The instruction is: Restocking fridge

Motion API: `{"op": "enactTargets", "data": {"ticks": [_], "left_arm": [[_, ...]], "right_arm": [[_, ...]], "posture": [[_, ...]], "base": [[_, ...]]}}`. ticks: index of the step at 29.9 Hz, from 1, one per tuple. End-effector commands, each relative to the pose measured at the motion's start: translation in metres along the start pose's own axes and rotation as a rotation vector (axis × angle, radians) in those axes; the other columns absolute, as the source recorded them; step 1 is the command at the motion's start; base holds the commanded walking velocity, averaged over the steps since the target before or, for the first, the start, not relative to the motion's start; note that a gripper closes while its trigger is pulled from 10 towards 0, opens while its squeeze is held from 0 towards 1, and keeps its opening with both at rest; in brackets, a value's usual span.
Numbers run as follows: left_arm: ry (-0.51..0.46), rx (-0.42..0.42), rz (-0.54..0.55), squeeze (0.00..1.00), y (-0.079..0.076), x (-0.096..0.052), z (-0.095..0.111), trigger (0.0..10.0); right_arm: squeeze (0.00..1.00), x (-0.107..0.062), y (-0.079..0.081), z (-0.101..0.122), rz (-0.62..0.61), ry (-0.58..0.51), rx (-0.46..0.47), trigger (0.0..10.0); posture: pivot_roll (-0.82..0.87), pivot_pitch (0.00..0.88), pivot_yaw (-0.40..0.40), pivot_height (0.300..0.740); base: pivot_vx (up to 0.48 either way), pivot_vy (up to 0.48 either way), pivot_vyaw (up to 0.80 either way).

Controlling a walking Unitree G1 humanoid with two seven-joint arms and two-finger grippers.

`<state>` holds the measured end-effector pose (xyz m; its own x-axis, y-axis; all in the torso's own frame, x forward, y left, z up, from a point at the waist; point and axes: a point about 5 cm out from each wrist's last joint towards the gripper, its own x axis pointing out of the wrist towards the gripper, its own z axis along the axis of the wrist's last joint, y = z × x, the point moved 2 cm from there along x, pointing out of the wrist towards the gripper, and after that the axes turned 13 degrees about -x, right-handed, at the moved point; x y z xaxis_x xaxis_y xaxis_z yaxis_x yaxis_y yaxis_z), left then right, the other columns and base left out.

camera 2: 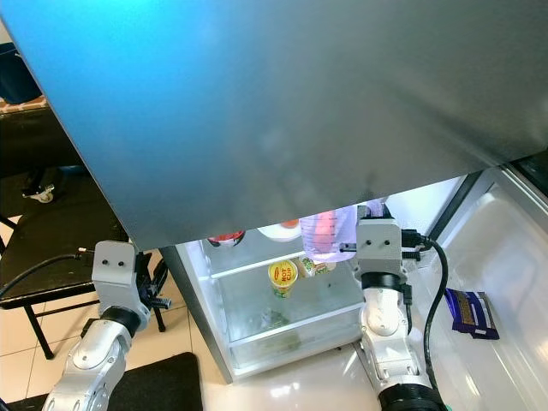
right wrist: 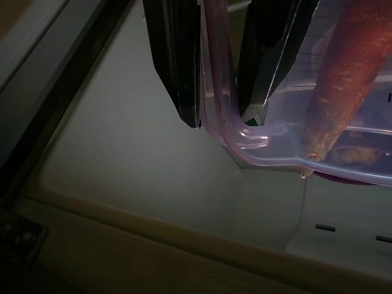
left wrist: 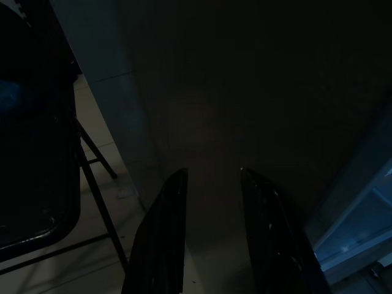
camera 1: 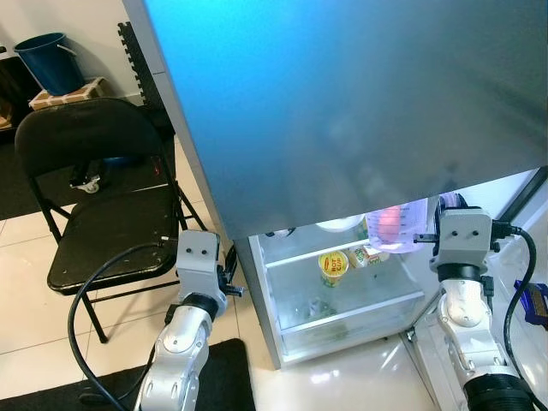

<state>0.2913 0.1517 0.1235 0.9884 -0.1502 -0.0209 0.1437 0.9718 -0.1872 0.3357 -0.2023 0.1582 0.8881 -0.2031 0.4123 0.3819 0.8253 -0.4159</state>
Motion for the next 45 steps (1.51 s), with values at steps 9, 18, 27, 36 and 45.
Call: {"op": "enactTargets", "data": {"ticks": [9, 18, 27, 36, 45], "left_arm": [[0.02, 0.013, -0.013, 0.0, -0.002, -0.002, -0.003, 10.0], [0.018, 0.013, -0.011, 0.0, -0.003, -0.002, -0.003, 10.0], [0.016, 0.012, -0.005, 0.0, -0.003, -0.002, -0.003, 10.0], [0.023, 0.028, 0.005, 0.0, 0.0, -0.006, -0.005, 10.0], [0.163, 0.014, -0.15, 0.0, -0.011, -0.026, -0.029, 10.0]], "right_arm": [[0.0, 0.0, 0.002, -0.002, 0.012, 0.018, 0.004, 10.0], [0.0, -0.001, 0.003, -0.003, 0.025, 0.025, -0.001, 10.0], [0.0, -0.001, 0.003, -0.005, 0.028, 0.032, -0.002, 10.0], [0.0, -0.001, 0.002, -0.005, 0.031, 0.032, -0.008, 10.0], [0.0, 0.007, -0.005, 0.001, 0.006, 0.001, -0.013, 10.0]], "posture": [[-0.06, 0.144, 0.06, 0.711], [-0.06, 0.145, 0.056, 0.661], [-0.06, 0.147, 0.055, 0.623], [-0.06, 0.147, 0.055, 0.619], [-0.06, 0.152, 0.063, 0.619]], "base": [[0.0, 0.0, 0.0], [0.0, 0.0, 0.0], [0.0, 0.0, 0.0], [0.0, 0.0, 0.0], [0.0, 0.0, 0.0]]}}
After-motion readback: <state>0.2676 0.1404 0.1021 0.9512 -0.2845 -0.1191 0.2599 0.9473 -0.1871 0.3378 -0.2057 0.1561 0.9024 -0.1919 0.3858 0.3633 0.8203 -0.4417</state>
